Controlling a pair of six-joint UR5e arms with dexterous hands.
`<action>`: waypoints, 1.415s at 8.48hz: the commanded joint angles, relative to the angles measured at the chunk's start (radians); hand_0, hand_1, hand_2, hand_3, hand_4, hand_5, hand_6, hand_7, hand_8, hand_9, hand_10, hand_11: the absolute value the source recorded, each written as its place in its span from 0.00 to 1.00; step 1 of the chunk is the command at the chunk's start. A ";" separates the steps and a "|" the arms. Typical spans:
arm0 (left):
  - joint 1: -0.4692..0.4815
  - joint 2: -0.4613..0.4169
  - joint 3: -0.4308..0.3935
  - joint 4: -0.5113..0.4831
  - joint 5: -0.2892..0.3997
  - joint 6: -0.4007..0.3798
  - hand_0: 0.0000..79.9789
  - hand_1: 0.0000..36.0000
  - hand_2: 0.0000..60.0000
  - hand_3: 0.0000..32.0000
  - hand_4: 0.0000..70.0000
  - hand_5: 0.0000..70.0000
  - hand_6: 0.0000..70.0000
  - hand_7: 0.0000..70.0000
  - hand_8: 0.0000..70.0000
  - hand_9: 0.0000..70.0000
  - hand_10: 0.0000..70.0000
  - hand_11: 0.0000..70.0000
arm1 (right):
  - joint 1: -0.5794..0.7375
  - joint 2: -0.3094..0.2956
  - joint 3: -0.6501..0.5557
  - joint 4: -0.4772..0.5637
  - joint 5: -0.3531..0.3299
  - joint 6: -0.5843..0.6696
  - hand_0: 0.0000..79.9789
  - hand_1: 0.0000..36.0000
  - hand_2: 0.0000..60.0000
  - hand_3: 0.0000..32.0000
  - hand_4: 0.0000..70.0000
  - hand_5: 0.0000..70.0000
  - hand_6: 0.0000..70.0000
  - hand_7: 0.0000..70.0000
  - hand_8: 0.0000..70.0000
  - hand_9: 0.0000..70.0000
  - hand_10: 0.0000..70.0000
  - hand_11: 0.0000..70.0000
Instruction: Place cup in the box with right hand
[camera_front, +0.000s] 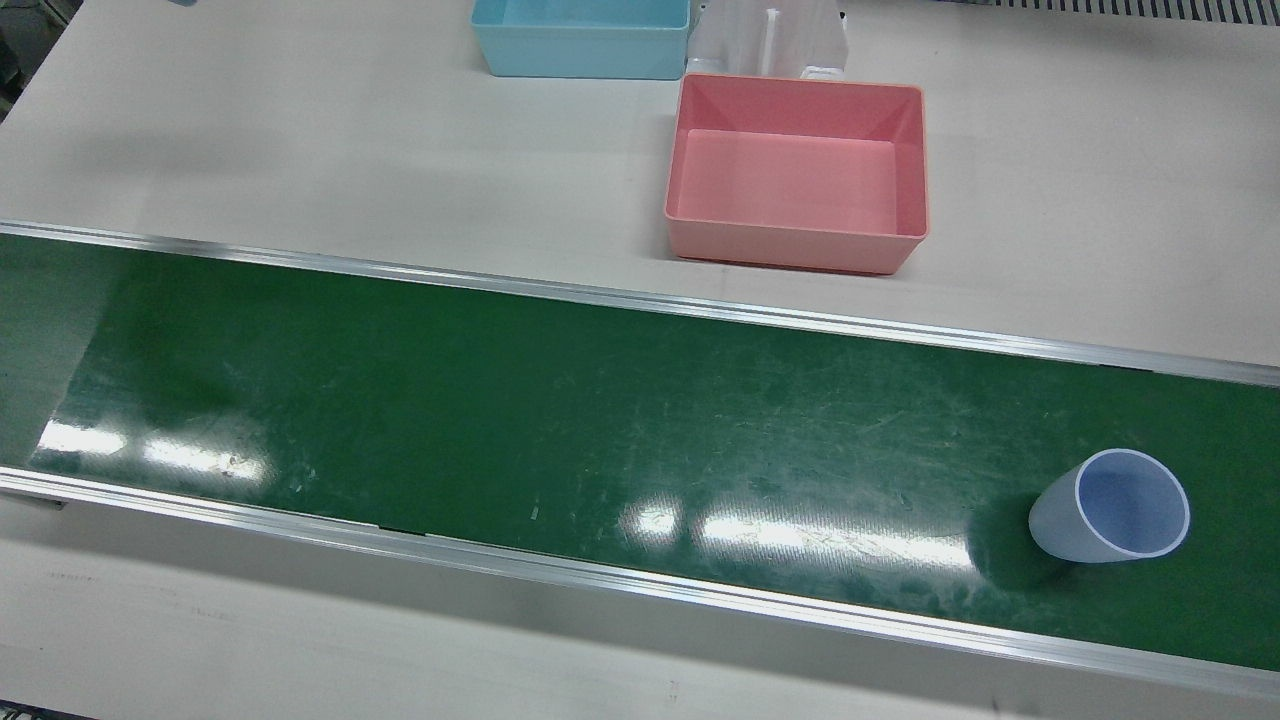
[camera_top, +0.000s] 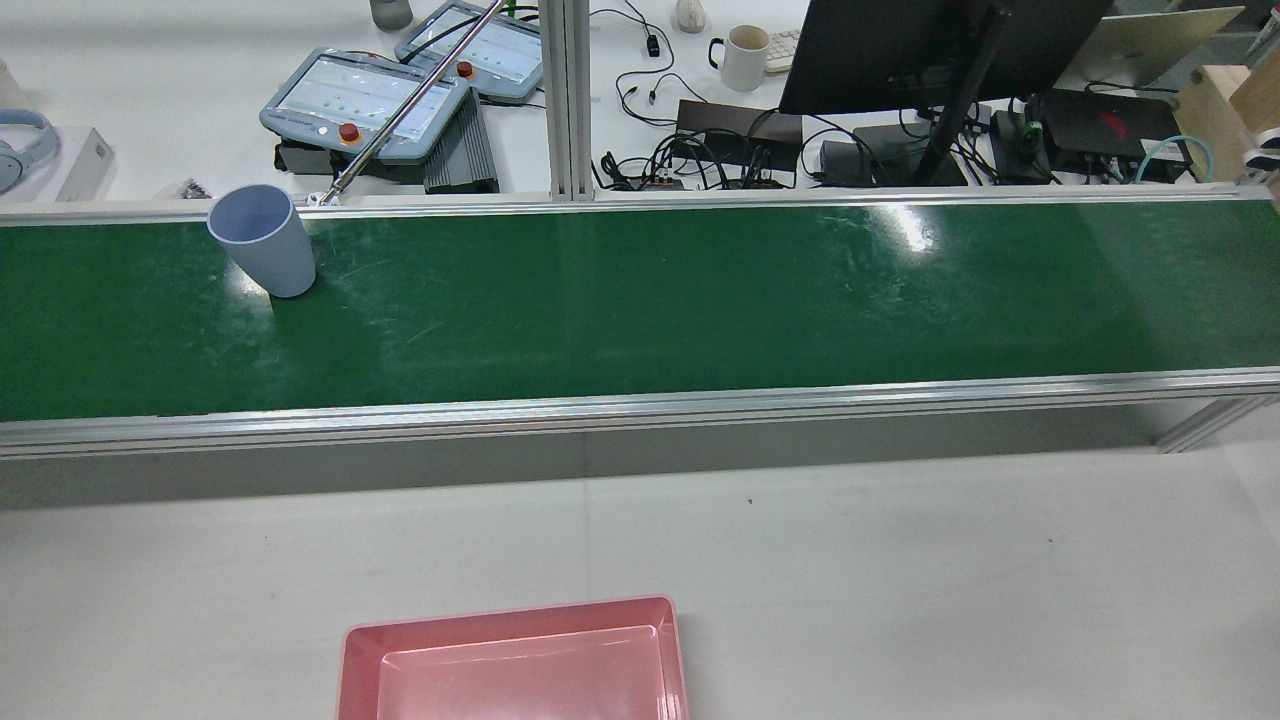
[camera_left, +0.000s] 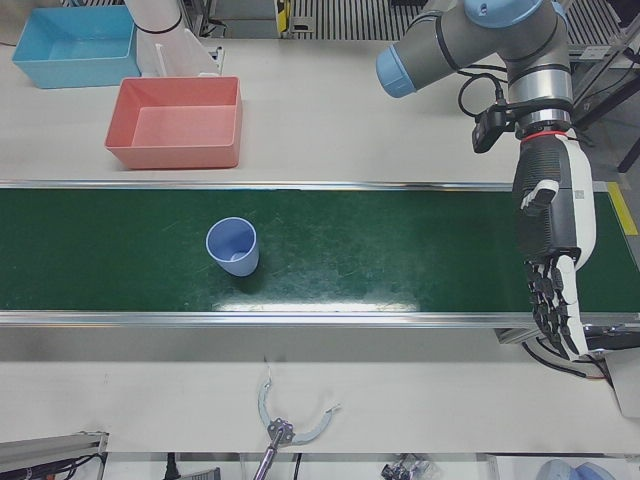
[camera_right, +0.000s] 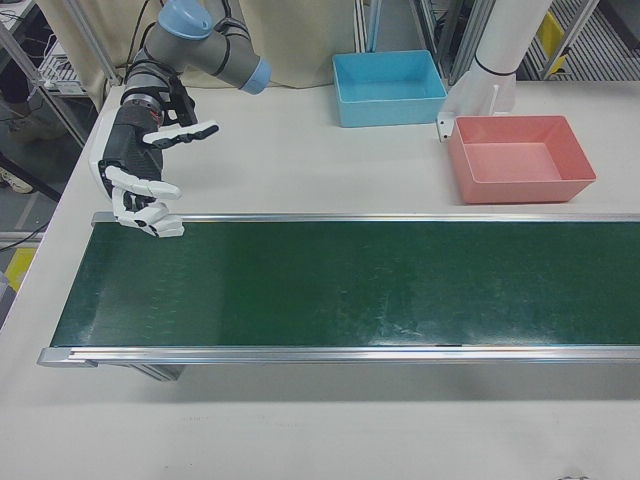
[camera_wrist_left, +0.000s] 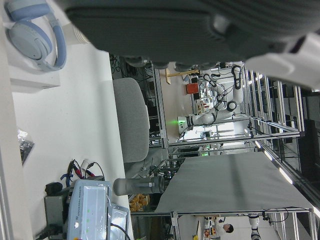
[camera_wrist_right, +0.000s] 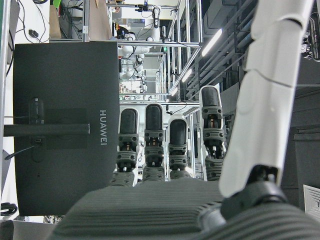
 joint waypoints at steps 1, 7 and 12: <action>0.000 0.000 0.001 -0.001 0.001 0.000 0.00 0.00 0.00 0.00 0.00 0.00 0.00 0.00 0.00 0.00 0.00 0.00 | 0.000 0.000 0.000 0.001 0.000 0.001 0.79 0.48 0.00 0.00 0.37 0.16 0.22 0.83 0.42 0.54 0.33 0.50; 0.001 -0.002 -0.001 0.001 -0.001 0.000 0.00 0.00 0.00 0.00 0.00 0.00 0.00 0.00 0.00 0.00 0.00 0.00 | 0.002 -0.005 0.000 0.007 0.000 0.003 1.00 0.64 0.00 0.00 0.38 0.19 0.23 0.83 0.43 0.55 0.34 0.52; 0.000 0.000 -0.001 0.001 -0.001 0.000 0.00 0.00 0.00 0.00 0.00 0.00 0.00 0.00 0.00 0.00 0.00 0.00 | 0.000 -0.005 0.000 0.007 0.000 0.003 1.00 0.64 0.00 0.00 0.41 0.19 0.24 0.85 0.43 0.57 0.35 0.54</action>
